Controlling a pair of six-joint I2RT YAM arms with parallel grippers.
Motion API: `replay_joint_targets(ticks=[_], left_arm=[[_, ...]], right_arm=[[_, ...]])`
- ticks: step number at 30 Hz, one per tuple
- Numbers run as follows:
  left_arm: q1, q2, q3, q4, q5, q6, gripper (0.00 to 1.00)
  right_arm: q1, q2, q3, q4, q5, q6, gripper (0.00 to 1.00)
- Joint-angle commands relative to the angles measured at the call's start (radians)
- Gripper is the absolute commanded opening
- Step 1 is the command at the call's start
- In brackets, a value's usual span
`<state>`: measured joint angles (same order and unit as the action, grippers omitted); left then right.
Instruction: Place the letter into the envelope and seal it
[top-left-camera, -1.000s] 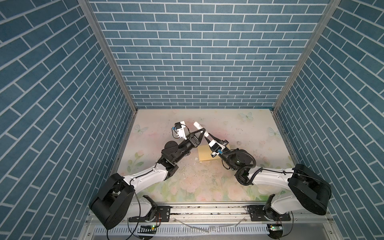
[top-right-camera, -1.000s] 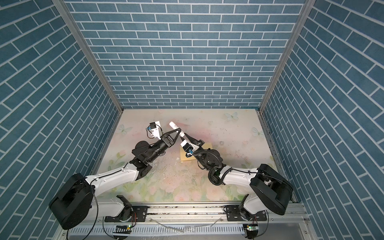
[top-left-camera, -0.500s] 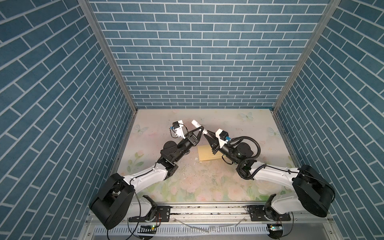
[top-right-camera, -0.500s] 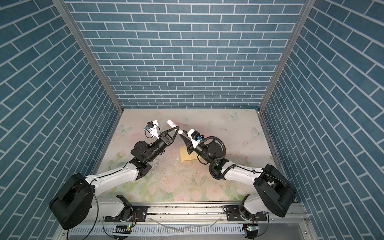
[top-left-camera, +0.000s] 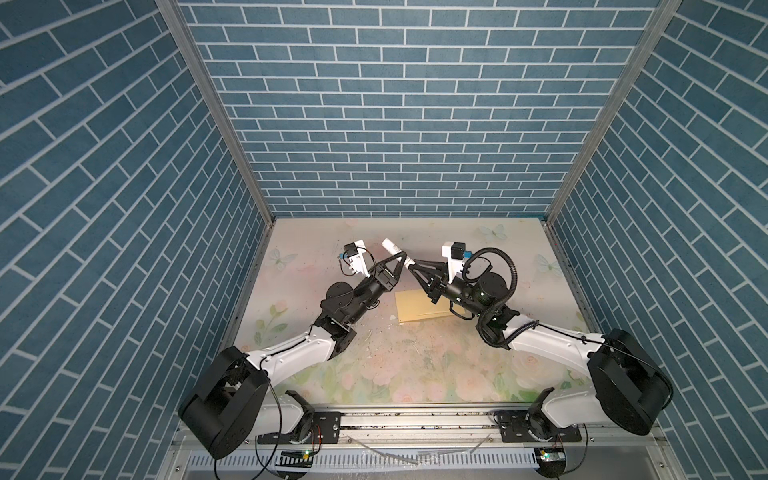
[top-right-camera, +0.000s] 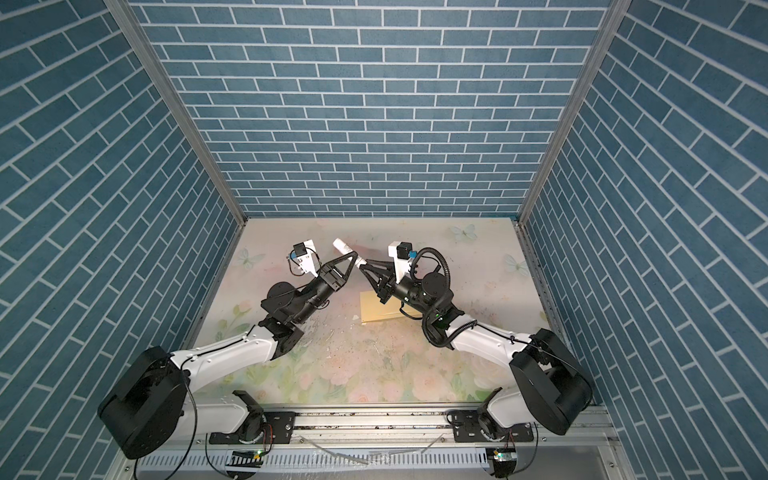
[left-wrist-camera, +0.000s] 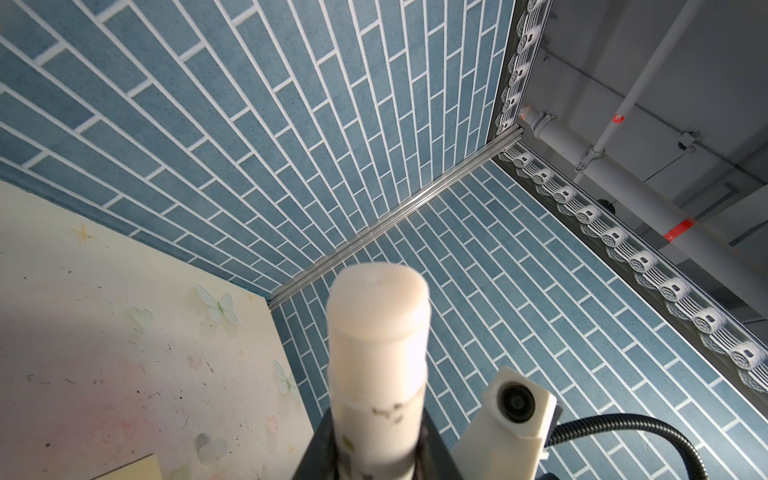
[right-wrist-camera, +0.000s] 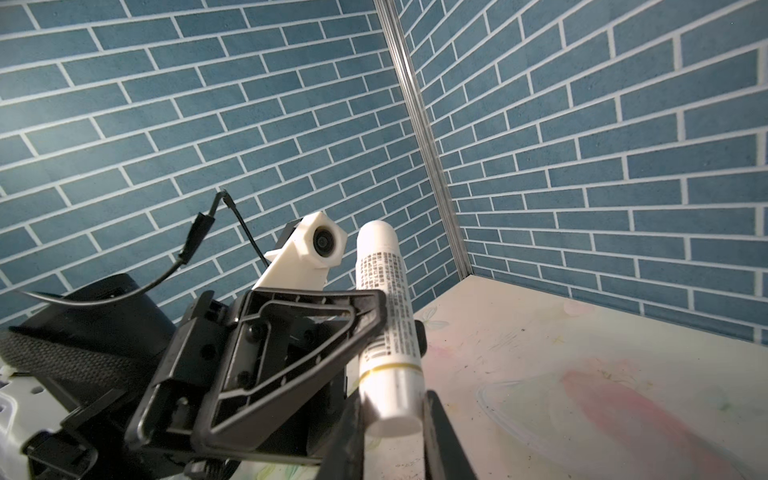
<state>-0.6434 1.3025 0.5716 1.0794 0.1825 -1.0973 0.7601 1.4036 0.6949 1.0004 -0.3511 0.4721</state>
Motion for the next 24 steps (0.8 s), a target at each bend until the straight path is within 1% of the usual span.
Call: replay_joint_targets(ticks=[1,3,4,6,9,12,15,20,24], left_arm=[[-0.015,-0.001,-0.018,0.005,0.062,0.001,0.00],[-0.015,0.000,-0.020,-0.001,0.052,-0.054,0.00],[-0.015,0.000,-0.018,-0.008,0.052,-0.070,0.00],[-0.015,0.003,-0.010,-0.024,0.059,-0.107,0.00],[-0.015,0.009,0.003,-0.031,0.069,-0.148,0.00],[-0.015,0.010,0.017,-0.030,0.081,-0.172,0.00],[-0.015,0.012,0.029,-0.044,0.092,-0.187,0.00],[-0.015,0.022,0.038,-0.036,0.098,-0.198,0.00],[-0.015,0.023,0.036,-0.030,0.101,-0.202,0.00]], right_arm=[[-0.021,-0.047,0.012,0.061,0.064,-0.063,0.33],[-0.016,-0.083,-0.034,0.079,0.074,-0.219,0.46],[-0.010,-0.099,-0.058,0.088,0.085,-0.295,0.50],[0.007,-0.123,-0.115,0.131,0.137,-0.460,0.54],[0.025,-0.130,-0.168,0.180,0.168,-0.620,0.56],[0.058,-0.113,-0.179,0.204,0.195,-0.704,0.56],[0.110,-0.063,-0.172,0.286,0.249,-0.774,0.56],[0.146,0.018,-0.123,0.353,0.317,-0.779,0.56],[0.155,0.065,-0.099,0.396,0.381,-0.775,0.52]])
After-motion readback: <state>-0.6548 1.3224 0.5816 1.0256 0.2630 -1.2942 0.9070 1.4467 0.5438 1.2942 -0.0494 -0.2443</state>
